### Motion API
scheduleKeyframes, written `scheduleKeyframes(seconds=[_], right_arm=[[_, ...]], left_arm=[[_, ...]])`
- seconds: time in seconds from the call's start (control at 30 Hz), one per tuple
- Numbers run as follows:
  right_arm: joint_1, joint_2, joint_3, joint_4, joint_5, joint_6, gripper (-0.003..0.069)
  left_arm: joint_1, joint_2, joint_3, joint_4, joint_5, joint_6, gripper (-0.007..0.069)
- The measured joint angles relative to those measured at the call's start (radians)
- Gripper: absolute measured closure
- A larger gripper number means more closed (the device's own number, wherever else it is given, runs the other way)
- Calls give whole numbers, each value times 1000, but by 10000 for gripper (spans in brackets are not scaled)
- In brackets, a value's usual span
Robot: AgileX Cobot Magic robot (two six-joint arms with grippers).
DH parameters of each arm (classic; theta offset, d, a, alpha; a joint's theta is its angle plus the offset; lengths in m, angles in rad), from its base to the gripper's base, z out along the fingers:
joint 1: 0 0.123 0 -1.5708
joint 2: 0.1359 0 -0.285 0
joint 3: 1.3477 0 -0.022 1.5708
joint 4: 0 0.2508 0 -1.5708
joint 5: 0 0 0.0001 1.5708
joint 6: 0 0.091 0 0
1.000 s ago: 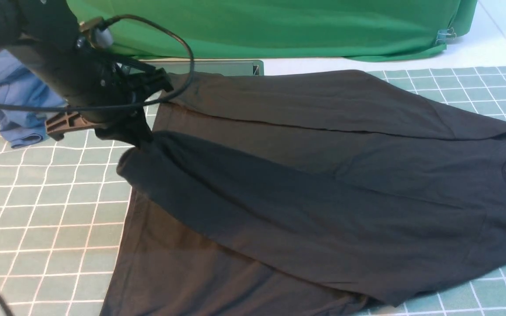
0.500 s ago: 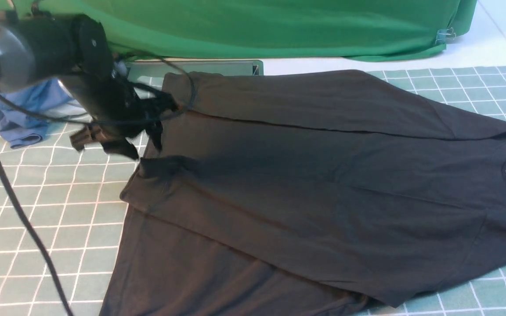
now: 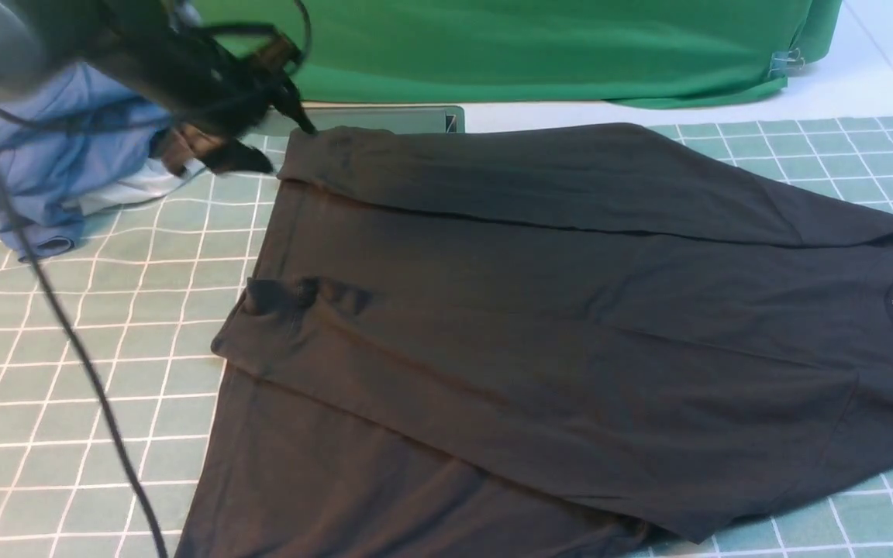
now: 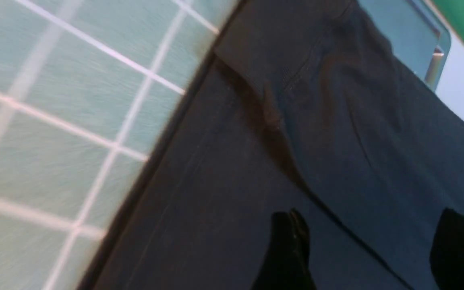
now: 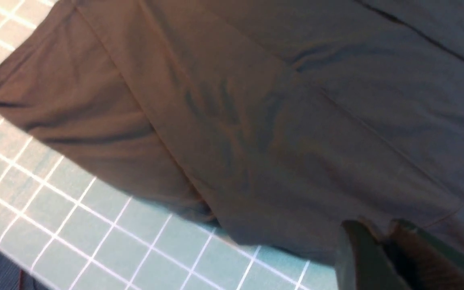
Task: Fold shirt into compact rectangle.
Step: 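Grab the top left corner of the dark shirt with the left gripper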
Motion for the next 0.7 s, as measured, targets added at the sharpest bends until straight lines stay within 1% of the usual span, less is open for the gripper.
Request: scheduleKeyframes(seconds=[0.03,0.23,0.27,0.3,0.43,0.63,0.7], right_arm=[[0,0,0,0,-9,0,544],[0,0,0,0,-41,0,544],[0,0,0,0,-51,0,543],[0,0,0,0,-53,0,543],[0,0,0,1,-61,0,537],[0,0,0,1,-63,0,534],[0,0,0,1,-63,0,533]], left_arm=[[0,49,-12,-31,-23,2,197],[2,196,-78,-79,-51,1,214],[3,210,-97,-108,-87,2,214],[3,216,-98,-111,-95,2,214],[3,244,-107,-194,-177,3,214],[3,255,-109,-229,-227,36,216],[3,257,-109,-236,-227,73,246]])
